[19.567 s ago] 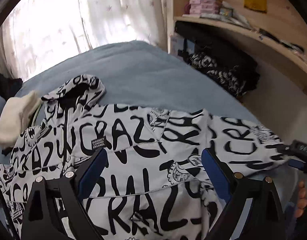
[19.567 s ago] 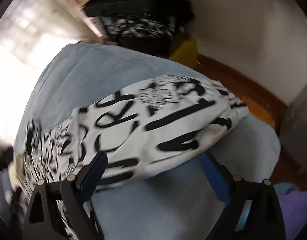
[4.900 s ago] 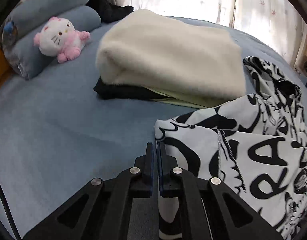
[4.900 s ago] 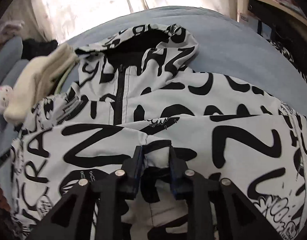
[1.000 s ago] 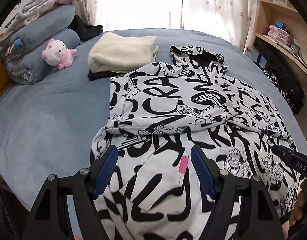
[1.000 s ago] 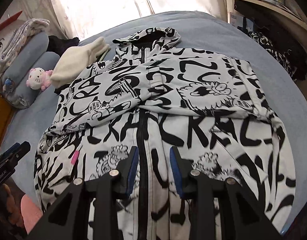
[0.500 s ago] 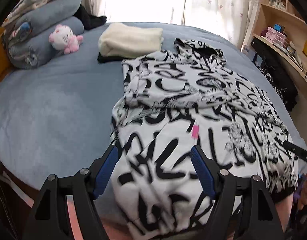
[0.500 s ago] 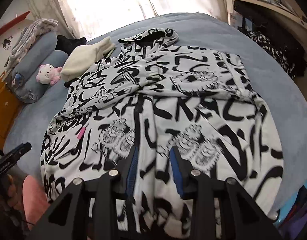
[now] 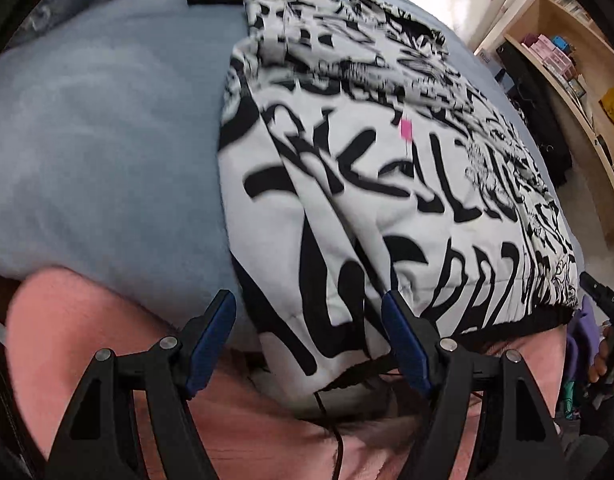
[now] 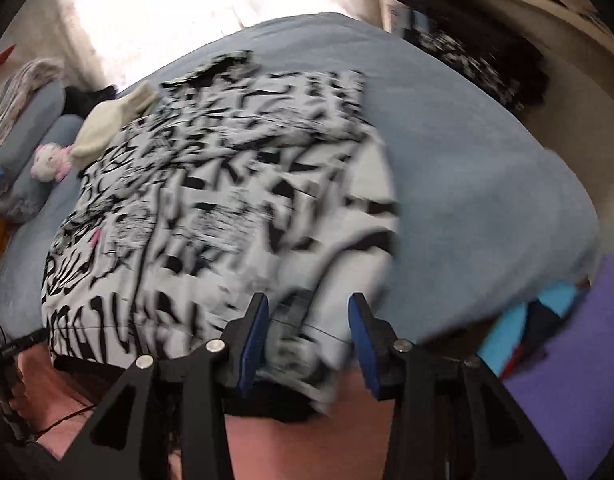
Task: Fold large clothes
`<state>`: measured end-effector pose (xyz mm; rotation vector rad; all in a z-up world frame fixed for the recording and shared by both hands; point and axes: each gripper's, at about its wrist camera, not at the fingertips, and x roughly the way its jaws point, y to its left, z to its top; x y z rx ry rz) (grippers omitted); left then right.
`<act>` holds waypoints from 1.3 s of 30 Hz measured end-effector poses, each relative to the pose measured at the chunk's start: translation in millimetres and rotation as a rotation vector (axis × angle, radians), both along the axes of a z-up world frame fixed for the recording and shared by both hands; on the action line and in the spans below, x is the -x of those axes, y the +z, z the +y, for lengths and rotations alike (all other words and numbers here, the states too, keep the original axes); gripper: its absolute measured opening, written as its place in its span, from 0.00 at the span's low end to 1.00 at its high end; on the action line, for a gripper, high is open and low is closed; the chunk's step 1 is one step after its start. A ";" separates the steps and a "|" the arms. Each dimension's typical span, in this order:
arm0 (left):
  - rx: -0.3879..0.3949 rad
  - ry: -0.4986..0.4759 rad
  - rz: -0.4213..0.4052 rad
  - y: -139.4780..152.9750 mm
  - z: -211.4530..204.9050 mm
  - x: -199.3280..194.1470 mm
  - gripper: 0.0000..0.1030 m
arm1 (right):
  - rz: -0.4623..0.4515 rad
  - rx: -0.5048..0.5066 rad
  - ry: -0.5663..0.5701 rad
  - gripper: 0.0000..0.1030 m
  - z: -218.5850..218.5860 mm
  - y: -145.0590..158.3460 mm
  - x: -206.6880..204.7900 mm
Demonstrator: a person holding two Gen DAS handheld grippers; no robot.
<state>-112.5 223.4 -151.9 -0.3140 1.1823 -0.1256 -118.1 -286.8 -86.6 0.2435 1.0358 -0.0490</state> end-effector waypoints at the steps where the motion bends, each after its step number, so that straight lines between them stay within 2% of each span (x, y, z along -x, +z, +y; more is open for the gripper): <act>1: 0.001 0.001 0.005 -4.1 -2.0 0.1 0.72 | 0.013 -0.002 -0.019 0.40 -8.9 -4.8 2.6; 4: 0.001 -0.005 0.007 -7.9 -4.9 -2.3 0.72 | 0.055 -0.045 -0.045 0.40 -24.2 -18.8 3.7; 9: 0.030 -0.002 0.024 -13.7 -2.5 -7.7 0.75 | 0.056 -0.138 -0.050 0.40 -29.9 -30.0 -0.4; 14: 0.029 -0.003 0.023 -15.9 -5.1 -11.2 0.80 | 0.079 -0.253 0.011 0.42 -22.8 -38.6 -5.2; 18: 0.016 -0.013 0.023 -18.5 -12.2 -14.4 0.87 | 0.069 -0.178 0.053 0.42 -9.7 -39.7 -3.9; 21: -0.013 -0.011 0.024 -20.0 -18.6 -16.6 0.87 | 0.067 -0.148 0.066 0.42 -6.9 -40.7 -4.1; 22: -0.023 -0.008 0.022 -19.4 -20.5 -16.7 0.86 | 0.066 -0.132 0.068 0.39 -5.5 -40.6 -4.6; 24: -0.039 -0.013 0.020 -17.6 -24.5 -16.3 0.77 | 0.059 -0.094 0.078 0.29 1.4 -38.3 -4.7; 26: -0.065 -0.019 0.015 -13.6 -28.9 -14.2 0.57 | 0.051 -0.041 0.089 0.21 9.6 -34.5 -5.0; 27: -0.079 -0.027 0.011 -10.9 -32.1 -13.0 0.51 | 0.045 -0.021 0.094 0.19 12.9 -32.5 -4.8; 28: -0.089 -0.034 0.006 -7.4 -36.0 -12.5 0.40 | 0.032 0.003 0.098 0.17 17.7 -28.5 -4.6; 29: -0.105 -0.038 0.004 -3.3 -39.5 -12.5 0.32 | 0.024 0.013 0.098 0.15 20.0 -26.0 -4.3; 30: -0.122 -0.044 0.008 1.1 -42.5 -13.4 0.28 | 0.007 0.021 0.099 0.14 23.1 -20.6 -3.9; 31: -0.126 -0.050 0.009 6.5 -44.0 -15.0 0.18 | -0.016 0.019 0.099 0.14 25.1 -13.8 -3.5; 35: -0.057 -0.041 -0.015 36.8 -41.5 -22.7 0.05 | -0.104 -0.013 0.093 0.12 26.8 16.7 -7.2; 39: 0.103 -0.014 -0.112 82.5 -30.9 -33.7 0.05 | -0.199 -0.065 0.073 0.12 23.6 49.2 -20.5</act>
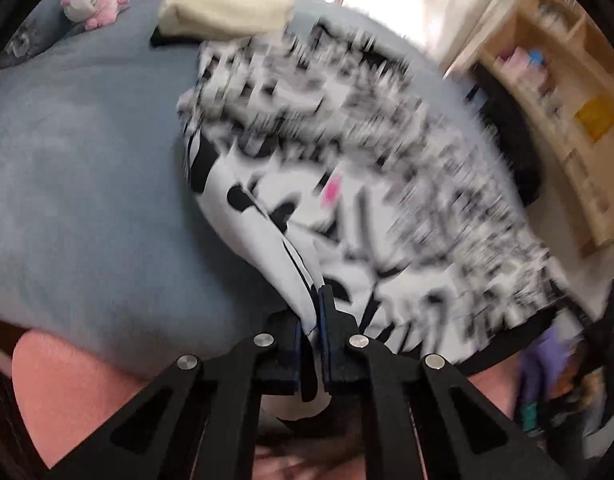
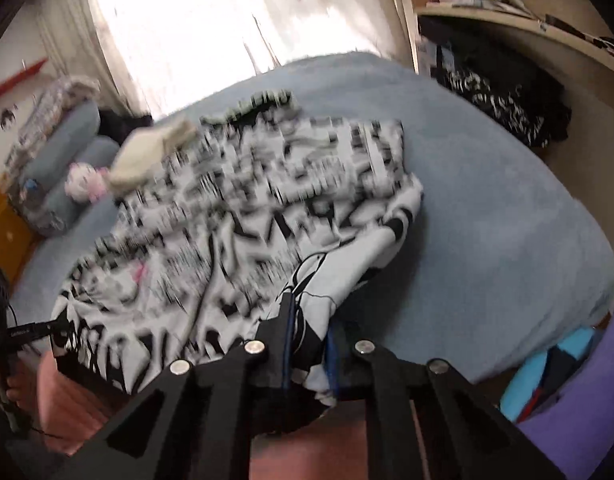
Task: Fold large clothes
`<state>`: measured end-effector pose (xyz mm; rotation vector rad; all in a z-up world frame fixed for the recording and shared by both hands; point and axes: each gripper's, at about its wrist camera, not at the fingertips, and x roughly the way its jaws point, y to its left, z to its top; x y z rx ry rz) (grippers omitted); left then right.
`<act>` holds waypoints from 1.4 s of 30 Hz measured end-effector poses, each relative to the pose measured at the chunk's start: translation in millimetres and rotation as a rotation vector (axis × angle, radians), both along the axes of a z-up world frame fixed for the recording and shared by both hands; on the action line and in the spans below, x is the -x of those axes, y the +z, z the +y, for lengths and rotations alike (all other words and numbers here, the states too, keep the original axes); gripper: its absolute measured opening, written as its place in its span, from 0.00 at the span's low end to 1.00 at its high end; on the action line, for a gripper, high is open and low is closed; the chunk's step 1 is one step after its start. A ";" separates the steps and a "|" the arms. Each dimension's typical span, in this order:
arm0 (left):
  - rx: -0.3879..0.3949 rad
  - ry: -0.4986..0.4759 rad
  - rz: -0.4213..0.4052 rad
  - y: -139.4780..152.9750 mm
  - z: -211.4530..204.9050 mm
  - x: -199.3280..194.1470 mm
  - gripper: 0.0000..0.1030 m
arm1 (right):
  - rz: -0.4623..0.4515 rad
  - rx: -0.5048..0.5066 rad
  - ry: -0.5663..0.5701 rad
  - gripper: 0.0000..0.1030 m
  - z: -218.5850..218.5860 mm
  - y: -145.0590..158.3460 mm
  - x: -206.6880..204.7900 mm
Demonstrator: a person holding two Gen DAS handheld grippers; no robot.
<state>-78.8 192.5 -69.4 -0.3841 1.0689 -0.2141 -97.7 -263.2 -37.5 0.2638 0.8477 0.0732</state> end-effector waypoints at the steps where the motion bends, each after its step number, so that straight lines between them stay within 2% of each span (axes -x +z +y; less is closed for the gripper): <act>1: 0.048 0.014 -0.035 15.2 3.8 -5.4 0.05 | -0.020 -0.013 -0.005 0.12 -0.8 6.7 -4.7; 6: 0.200 0.099 -0.123 54.1 20.9 -39.6 0.05 | -0.118 -0.130 -0.064 0.12 -17.2 41.5 -48.2; 12: 0.257 0.214 -0.185 73.5 45.8 -107.5 0.05 | -0.149 -0.239 -0.139 0.12 -41.1 57.3 -130.1; 18: 0.251 0.278 -0.180 58.8 53.9 -203.5 0.05 | -0.123 -0.246 -0.172 0.12 -45.9 45.0 -221.5; 21: 0.230 0.299 -0.137 34.8 51.5 -255.4 0.06 | -0.078 -0.216 -0.180 0.13 -39.4 27.1 -267.5; 22: 0.219 0.302 -0.116 27.2 50.8 -267.5 0.11 | -0.055 -0.203 -0.175 0.15 -36.7 18.2 -285.1; 24: 0.220 0.310 -0.063 7.1 53.6 -298.3 0.26 | -0.004 -0.195 -0.172 0.19 -35.3 -1.0 -309.3; 26: 0.211 0.338 -0.036 -6.9 58.6 -314.9 0.54 | 0.044 -0.236 -0.162 0.30 -37.0 -21.2 -326.3; 27: 0.204 0.352 -0.029 -12.1 61.7 -321.1 0.59 | 0.057 -0.247 -0.164 0.32 -38.6 -30.1 -330.0; 30: 0.164 0.355 -0.024 -22.4 67.1 -330.1 0.63 | 0.073 -0.237 -0.154 0.37 -41.2 -45.5 -333.8; 32: 0.085 0.308 -0.016 -28.5 62.2 -336.4 0.63 | 0.080 -0.213 -0.145 0.39 -43.8 -53.3 -335.9; 38: -0.136 0.076 0.024 -55.1 29.7 -349.9 0.63 | 0.159 -0.102 -0.069 0.39 -52.5 -78.6 -349.6; 42: -0.244 -0.030 0.043 -71.0 11.2 -361.1 0.63 | 0.211 -0.027 0.032 0.39 -45.4 -94.3 -362.5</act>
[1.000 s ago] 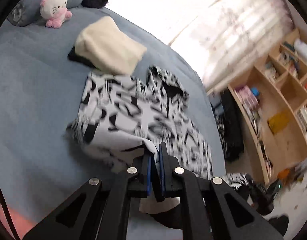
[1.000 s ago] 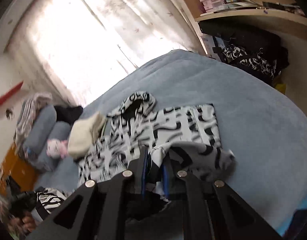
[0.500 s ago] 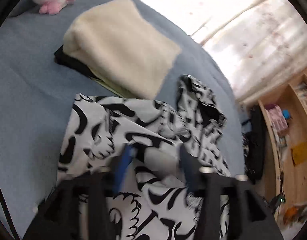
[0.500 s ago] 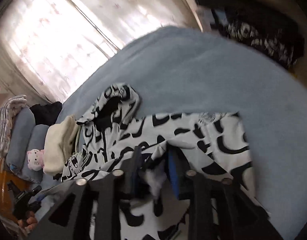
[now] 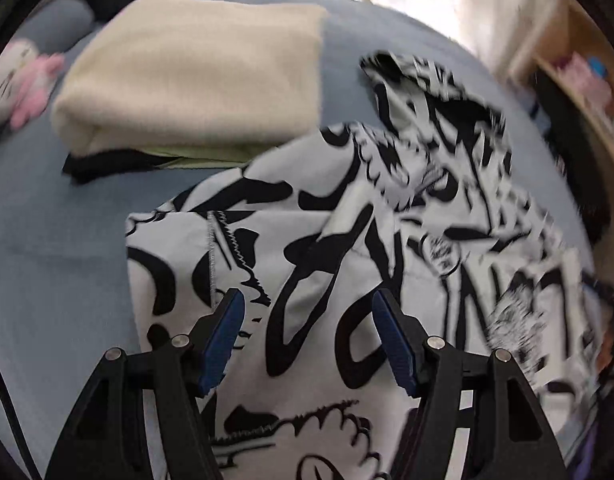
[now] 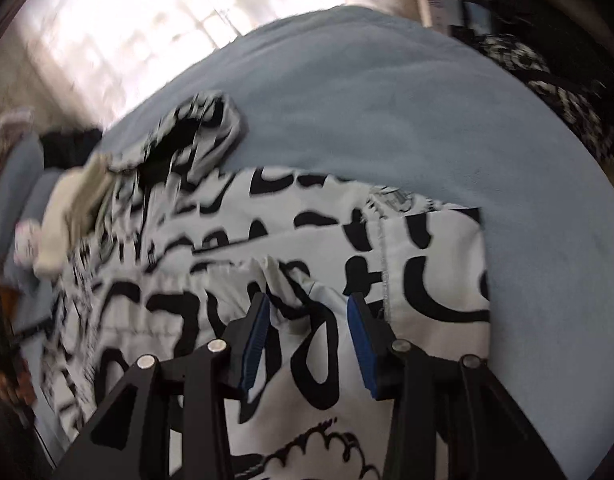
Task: Fold large clothes
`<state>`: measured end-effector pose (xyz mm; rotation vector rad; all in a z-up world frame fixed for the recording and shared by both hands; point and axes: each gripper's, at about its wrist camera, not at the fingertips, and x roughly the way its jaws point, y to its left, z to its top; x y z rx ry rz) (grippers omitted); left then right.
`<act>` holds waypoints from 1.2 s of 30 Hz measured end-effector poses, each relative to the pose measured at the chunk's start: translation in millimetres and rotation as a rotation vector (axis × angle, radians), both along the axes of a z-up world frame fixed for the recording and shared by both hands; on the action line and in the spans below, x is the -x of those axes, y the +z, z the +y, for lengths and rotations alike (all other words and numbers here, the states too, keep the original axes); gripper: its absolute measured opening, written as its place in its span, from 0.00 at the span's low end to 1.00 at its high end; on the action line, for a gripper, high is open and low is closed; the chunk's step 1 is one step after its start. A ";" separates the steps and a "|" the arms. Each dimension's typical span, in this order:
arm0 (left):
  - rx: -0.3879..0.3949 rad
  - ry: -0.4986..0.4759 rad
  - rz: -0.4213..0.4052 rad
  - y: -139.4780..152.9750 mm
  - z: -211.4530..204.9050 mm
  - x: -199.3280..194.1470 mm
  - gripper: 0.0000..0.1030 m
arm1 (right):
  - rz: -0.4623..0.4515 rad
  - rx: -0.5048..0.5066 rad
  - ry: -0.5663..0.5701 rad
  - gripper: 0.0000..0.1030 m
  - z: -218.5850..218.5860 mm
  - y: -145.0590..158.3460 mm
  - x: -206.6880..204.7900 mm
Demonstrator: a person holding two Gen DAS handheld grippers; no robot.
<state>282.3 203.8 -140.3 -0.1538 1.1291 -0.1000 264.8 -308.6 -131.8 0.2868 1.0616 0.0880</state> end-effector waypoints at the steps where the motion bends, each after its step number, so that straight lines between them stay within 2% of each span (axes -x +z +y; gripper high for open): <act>1: -0.022 -0.017 0.010 -4.1 -3.0 -3.1 0.63 | 0.015 0.024 0.022 0.39 3.2 -4.5 -4.4; 4: -0.076 -0.038 0.026 -13.6 -7.0 -11.8 0.63 | 0.035 0.086 0.052 0.40 8.6 -14.7 -13.1; 8: -0.072 -0.039 0.042 -20.3 -6.3 -23.9 0.64 | 0.064 0.067 0.058 0.45 6.3 -28.2 -24.6; 12: -0.068 -0.027 0.046 -24.4 -7.6 -29.7 0.63 | 0.050 0.082 0.066 0.43 11.0 -33.0 -25.2; 13: -0.068 -0.027 0.043 -23.7 -9.4 -29.1 0.55 | 0.041 0.088 0.073 0.32 13.4 -31.9 -23.2; 14: -0.053 -0.042 0.041 -22.4 -12.3 -27.8 0.33 | 0.041 0.084 0.087 0.16 17.3 -31.4 -22.1; 15: -0.051 -0.054 0.039 -22.5 -18.5 -29.4 0.22 | 0.037 0.097 0.089 0.12 21.1 -29.7 -19.3; 16: -0.112 -0.057 0.028 -20.0 -27.9 -26.5 0.13 | 0.021 0.135 0.092 0.06 27.6 -26.1 -14.3; 17: -0.157 -0.063 0.015 -19.5 -37.7 -26.0 0.07 | 0.009 0.168 0.099 0.04 33.6 -22.9 -9.6; 19: -0.269 -0.078 -0.038 -12.2 -55.8 -16.0 0.04 | -0.016 0.218 0.090 0.03 40.1 -16.7 -0.9; 20: -0.294 -0.072 -0.061 -7.6 -59.8 -11.7 0.03 | -0.040 0.237 0.070 0.03 42.0 -10.8 6.7; 22: -0.296 -0.042 -0.112 6.3 -59.6 -3.0 0.02 | -0.091 0.239 0.012 0.03 36.9 3.5 17.5; 26: -0.241 0.051 -0.213 43.9 -45.7 8.5 0.02 | -0.220 0.181 -0.114 0.03 18.0 45.2 33.2; 30: -0.272 0.110 -0.295 66.6 -47.5 0.2 0.02 | -0.328 0.233 -0.155 0.02 23.9 75.8 23.3; 34: -0.269 0.166 -0.285 62.1 -41.0 -21.1 0.02 | -0.339 0.235 -0.199 0.02 26.7 76.2 -9.0; 36: -0.284 0.188 -0.267 49.0 -40.7 -32.4 0.02 | -0.327 0.290 -0.229 0.01 30.3 65.8 -25.6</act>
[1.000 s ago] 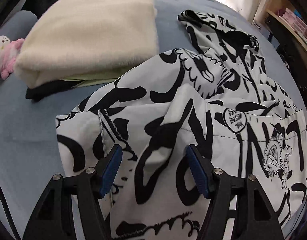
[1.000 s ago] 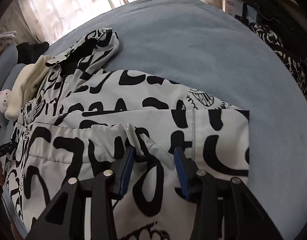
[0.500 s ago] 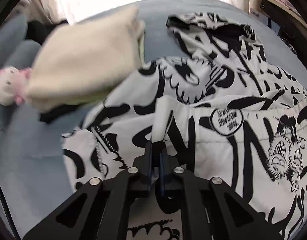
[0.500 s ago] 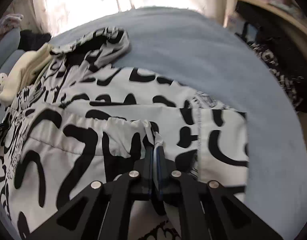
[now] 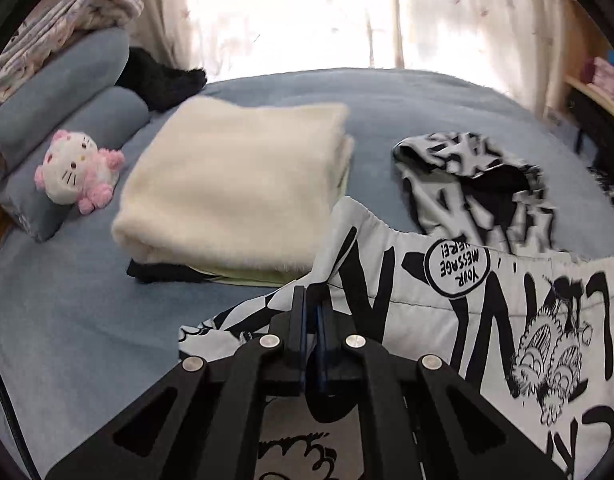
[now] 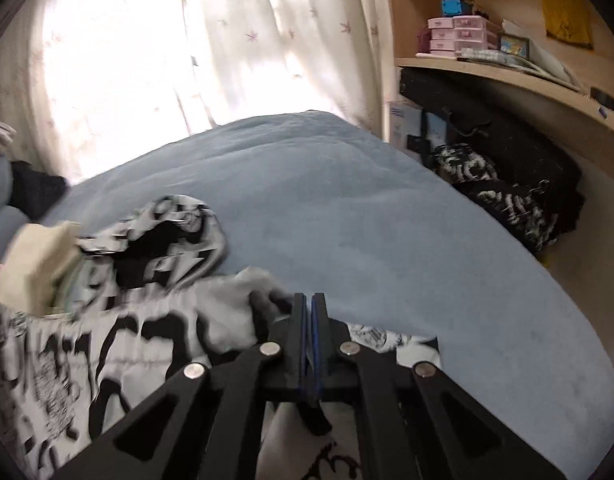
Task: Fold large clothes
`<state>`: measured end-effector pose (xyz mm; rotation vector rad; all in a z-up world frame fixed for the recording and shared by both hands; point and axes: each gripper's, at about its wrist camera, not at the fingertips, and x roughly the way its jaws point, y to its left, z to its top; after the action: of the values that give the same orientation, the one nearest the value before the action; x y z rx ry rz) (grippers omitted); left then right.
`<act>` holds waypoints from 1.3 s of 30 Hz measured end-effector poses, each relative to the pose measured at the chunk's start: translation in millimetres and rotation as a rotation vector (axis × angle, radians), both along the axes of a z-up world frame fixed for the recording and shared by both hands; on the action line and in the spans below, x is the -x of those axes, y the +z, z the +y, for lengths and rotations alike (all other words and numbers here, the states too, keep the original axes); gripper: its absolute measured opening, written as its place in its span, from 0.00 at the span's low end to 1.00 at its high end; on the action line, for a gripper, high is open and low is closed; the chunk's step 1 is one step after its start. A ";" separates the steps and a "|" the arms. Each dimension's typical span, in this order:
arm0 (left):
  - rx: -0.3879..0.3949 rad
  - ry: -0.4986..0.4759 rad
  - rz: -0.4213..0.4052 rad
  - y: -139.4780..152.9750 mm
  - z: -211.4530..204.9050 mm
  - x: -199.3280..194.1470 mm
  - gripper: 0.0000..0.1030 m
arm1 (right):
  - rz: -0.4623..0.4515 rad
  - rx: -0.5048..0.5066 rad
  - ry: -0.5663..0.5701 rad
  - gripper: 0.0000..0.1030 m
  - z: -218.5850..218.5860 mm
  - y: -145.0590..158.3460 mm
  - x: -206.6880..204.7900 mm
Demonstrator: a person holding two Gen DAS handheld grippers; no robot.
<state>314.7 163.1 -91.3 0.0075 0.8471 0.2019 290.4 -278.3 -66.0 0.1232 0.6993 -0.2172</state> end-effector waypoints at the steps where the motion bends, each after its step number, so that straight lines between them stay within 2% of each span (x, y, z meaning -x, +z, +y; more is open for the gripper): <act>1: 0.010 0.013 0.011 -10.0 0.6 -7.2 0.02 | 0.015 0.016 -0.009 0.01 0.9 -9.1 -10.2; 3: 0.020 0.029 0.027 -31.5 0.4 -17.9 0.02 | 0.106 0.029 -0.048 0.01 -2.8 -40.0 -32.5; 5: -0.010 0.034 0.034 -50.2 -3.7 -23.0 0.02 | 0.188 0.049 -0.063 0.00 -5.7 -69.7 -43.0; 7: -0.022 0.044 0.051 -68.9 -4.2 -28.5 0.02 | 0.226 0.081 -0.097 0.00 -9.5 -87.8 -45.1; 9: -0.006 0.052 0.058 -82.7 -2.0 -32.1 0.02 | 0.256 0.016 -0.137 0.00 -27.3 -103.4 -46.3; 11: -0.003 0.058 0.065 -90.8 -0.5 -34.0 0.03 | 0.258 -0.033 -0.138 0.00 -35.7 -106.1 -46.6; 13: -0.004 0.060 0.059 -91.2 0.1 -33.3 0.05 | 0.266 -0.016 -0.125 0.00 -33.3 -102.9 -47.5; 15: 0.018 0.059 0.060 -87.2 2.3 -30.7 0.05 | 0.256 0.008 -0.105 0.00 -26.4 -91.2 -43.6; 17: 0.038 0.065 0.064 -79.7 6.3 -24.9 0.08 | 0.206 0.006 -0.080 0.00 -16.8 -72.8 -32.9; 19: 0.056 0.065 0.052 -65.3 7.4 -12.8 0.10 | 0.162 -0.036 -0.040 0.01 -5.6 -53.7 -22.3; 22: 0.084 0.020 0.000 -38.4 -3.4 14.0 0.10 | 0.122 -0.125 0.100 0.01 29.8 -27.6 2.8; 25: 0.133 -0.109 -0.002 -19.2 -35.4 46.2 0.10 | 0.146 -0.170 0.275 0.01 77.1 -18.1 24.0; 29: 0.183 -0.283 0.060 -22.3 -85.9 77.4 0.10 | 0.210 -0.308 0.544 0.01 148.5 -23.4 57.2; 31: 0.189 -0.338 0.095 -34.7 -108.2 86.5 0.10 | 0.248 -0.317 0.625 0.01 171.6 -35.1 69.4; 33: 0.180 -0.362 0.140 -52.4 -122.7 88.1 0.10 | 0.275 -0.260 0.656 0.01 187.7 -52.9 77.1; 36: 0.136 -0.320 0.206 -84.9 -130.1 80.2 0.12 | 0.283 -0.188 0.625 0.00 183.3 -76.7 76.9; 37: 0.129 -0.304 0.198 -89.9 -126.9 78.8 0.12 | 0.277 -0.161 0.595 0.00 175.4 -80.1 74.7; 39: 0.084 -0.249 0.174 -94.7 -118.3 73.9 0.12 | 0.243 -0.179 0.546 0.00 151.7 -82.5 70.0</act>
<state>240.8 44.7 -186.0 0.0523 1.0186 -0.0694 220.4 -126.6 -148.5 0.0733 0.9668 0.3607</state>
